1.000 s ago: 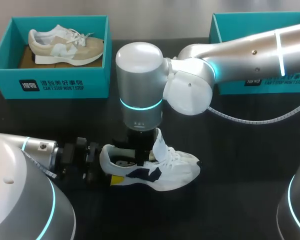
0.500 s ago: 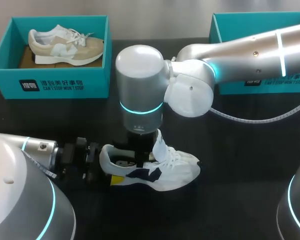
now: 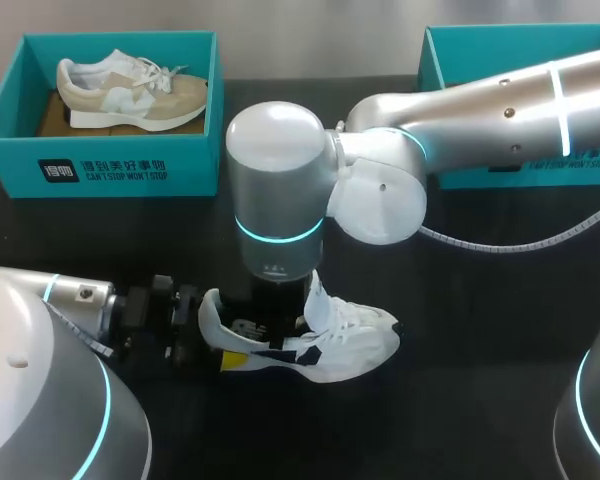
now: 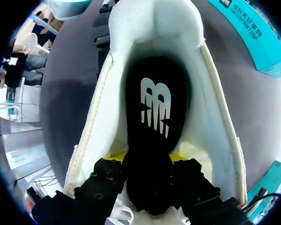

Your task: Take the shoe out of the shoebox, open the shoe tongue, remove and reinsert the insole, then place the shoe into the shoebox

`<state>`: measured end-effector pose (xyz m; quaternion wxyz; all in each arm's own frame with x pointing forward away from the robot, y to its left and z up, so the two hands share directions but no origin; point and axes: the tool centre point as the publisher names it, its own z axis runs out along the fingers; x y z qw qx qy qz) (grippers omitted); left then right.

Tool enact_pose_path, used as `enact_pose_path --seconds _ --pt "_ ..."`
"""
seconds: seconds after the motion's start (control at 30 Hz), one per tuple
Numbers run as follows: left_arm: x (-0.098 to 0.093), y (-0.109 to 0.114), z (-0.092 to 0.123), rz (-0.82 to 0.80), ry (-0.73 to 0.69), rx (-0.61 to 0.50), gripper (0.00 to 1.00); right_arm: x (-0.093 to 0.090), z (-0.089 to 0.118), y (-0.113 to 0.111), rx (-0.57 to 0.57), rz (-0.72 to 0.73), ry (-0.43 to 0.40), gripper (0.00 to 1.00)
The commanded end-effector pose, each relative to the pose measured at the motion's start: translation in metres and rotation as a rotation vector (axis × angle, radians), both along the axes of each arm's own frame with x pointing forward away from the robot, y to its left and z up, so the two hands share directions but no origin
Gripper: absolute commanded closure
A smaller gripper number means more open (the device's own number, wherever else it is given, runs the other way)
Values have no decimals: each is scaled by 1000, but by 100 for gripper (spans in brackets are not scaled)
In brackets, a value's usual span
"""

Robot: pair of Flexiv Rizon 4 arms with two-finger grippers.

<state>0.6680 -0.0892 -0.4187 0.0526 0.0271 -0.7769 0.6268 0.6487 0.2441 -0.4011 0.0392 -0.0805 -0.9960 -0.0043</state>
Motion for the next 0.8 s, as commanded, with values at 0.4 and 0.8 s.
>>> enact_pose_path --seconds 0.4,0.8 --pt "4 -1 -5 5 2 1 100 -29 -11 4 50 7 78 100" --pt "4 -1 -5 5 2 1 100 -24 31 -12 231 24 -18 100"
